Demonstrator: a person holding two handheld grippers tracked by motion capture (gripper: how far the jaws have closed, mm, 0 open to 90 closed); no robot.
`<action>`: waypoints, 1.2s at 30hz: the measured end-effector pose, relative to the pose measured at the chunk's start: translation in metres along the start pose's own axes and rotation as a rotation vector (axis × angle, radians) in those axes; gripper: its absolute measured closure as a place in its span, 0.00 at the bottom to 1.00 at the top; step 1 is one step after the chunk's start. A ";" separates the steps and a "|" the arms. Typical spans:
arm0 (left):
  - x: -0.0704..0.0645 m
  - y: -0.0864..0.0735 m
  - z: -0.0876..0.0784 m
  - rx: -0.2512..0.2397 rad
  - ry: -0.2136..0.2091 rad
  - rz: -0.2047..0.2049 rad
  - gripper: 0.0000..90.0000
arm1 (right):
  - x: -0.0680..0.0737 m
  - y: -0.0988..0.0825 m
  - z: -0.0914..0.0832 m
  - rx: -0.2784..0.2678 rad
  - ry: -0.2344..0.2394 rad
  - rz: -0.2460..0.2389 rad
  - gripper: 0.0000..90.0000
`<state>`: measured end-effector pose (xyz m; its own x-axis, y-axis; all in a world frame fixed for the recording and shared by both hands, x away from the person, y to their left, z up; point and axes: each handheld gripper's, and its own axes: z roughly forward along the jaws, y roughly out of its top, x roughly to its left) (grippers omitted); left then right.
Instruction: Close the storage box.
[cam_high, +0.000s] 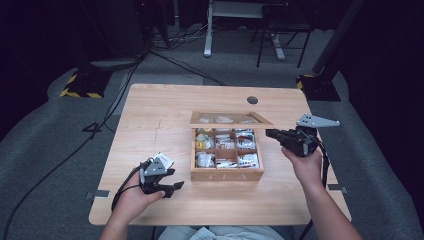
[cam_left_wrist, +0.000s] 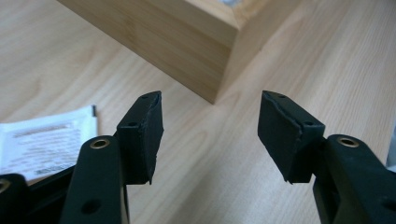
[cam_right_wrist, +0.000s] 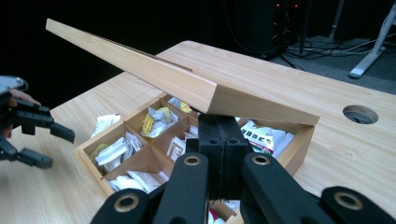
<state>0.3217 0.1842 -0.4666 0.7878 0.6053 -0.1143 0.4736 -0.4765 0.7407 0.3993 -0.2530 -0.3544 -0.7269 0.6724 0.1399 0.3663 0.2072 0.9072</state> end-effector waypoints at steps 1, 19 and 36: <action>-0.001 0.000 0.001 0.001 -0.001 -0.003 0.45 | 0.000 0.000 0.000 0.001 0.000 0.001 1.00; -0.007 -0.023 0.014 0.026 -0.013 0.013 0.44 | -0.001 0.000 -0.002 0.076 0.005 0.036 1.00; -0.007 -0.031 0.020 0.033 -0.005 0.014 0.43 | 0.007 -0.005 -0.006 0.158 0.006 0.029 0.98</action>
<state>0.3092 0.1824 -0.5019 0.7965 0.5949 -0.1077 0.4750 -0.5055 0.7203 0.3893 -0.2535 -0.3557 -0.7177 0.6757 0.1682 0.4742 0.2973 0.8287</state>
